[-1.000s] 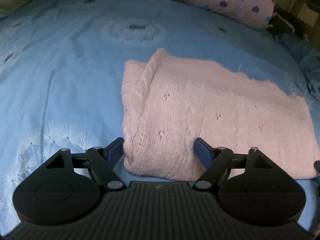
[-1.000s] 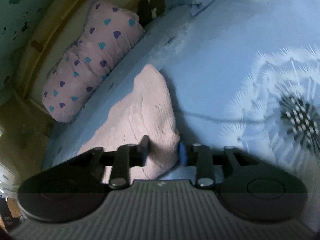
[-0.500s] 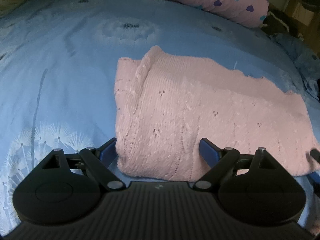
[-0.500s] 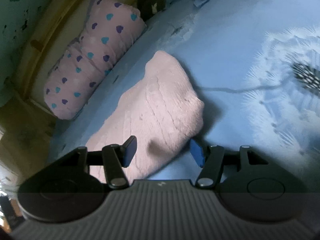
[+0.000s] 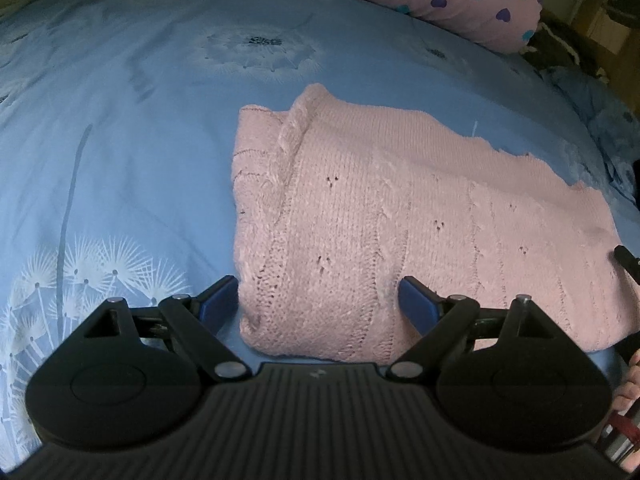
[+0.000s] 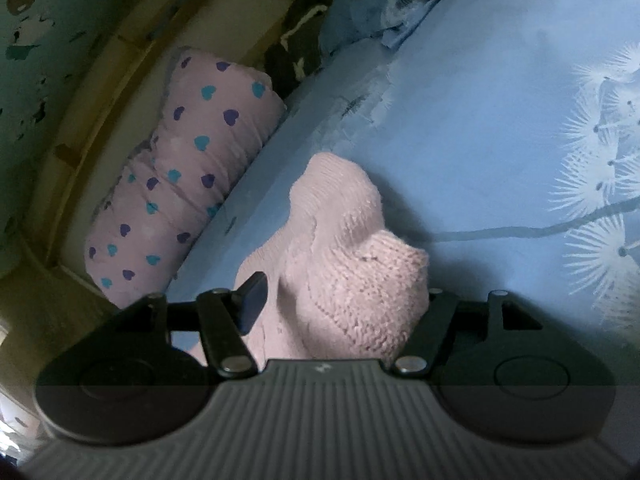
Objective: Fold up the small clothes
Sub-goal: 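Grasp the cardigan end with the right gripper and lift it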
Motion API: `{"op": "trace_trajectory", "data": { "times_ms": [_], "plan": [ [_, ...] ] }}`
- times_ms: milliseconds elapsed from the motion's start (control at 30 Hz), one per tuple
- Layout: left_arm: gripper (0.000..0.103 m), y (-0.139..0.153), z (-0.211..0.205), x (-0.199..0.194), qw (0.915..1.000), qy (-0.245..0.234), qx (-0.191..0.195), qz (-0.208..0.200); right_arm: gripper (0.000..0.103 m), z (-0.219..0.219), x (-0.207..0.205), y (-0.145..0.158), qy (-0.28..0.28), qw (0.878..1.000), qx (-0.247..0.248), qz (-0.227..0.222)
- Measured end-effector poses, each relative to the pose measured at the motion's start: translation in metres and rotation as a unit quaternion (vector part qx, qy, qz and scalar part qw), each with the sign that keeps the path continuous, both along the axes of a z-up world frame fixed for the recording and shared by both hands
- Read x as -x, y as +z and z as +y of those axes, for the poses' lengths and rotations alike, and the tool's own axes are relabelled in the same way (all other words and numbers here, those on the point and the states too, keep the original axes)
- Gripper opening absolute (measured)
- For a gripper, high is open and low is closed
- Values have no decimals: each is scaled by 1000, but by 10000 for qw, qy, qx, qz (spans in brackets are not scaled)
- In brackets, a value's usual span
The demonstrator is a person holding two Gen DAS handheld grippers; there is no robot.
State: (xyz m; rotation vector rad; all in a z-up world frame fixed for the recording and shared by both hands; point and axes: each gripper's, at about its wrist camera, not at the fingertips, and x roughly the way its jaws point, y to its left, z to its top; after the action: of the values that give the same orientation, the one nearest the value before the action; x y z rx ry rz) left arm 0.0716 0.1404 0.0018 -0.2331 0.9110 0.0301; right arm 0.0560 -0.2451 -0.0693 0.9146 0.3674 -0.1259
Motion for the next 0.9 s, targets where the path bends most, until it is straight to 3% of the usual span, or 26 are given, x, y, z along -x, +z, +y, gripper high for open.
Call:
{"op": "trace_trajectory", "data": {
  "times_ms": [333,433,533,900],
  "plan": [
    [90,1,2,1,10000,45,11,-15,66,-9,-10,0,-122,9997,-230,-38],
    [90,2,6,0,9999,99,29,-35,41,-8,-14,3,-123,9999,-20,104],
    [90,3,11,-1,9998,168,115,-34,33,-11,-14,5,9,9999,43,127],
    [90,8,19,1,9995,240,202,-74,30,20,-15,58,615,9895,1273,-298]
  ]
}}
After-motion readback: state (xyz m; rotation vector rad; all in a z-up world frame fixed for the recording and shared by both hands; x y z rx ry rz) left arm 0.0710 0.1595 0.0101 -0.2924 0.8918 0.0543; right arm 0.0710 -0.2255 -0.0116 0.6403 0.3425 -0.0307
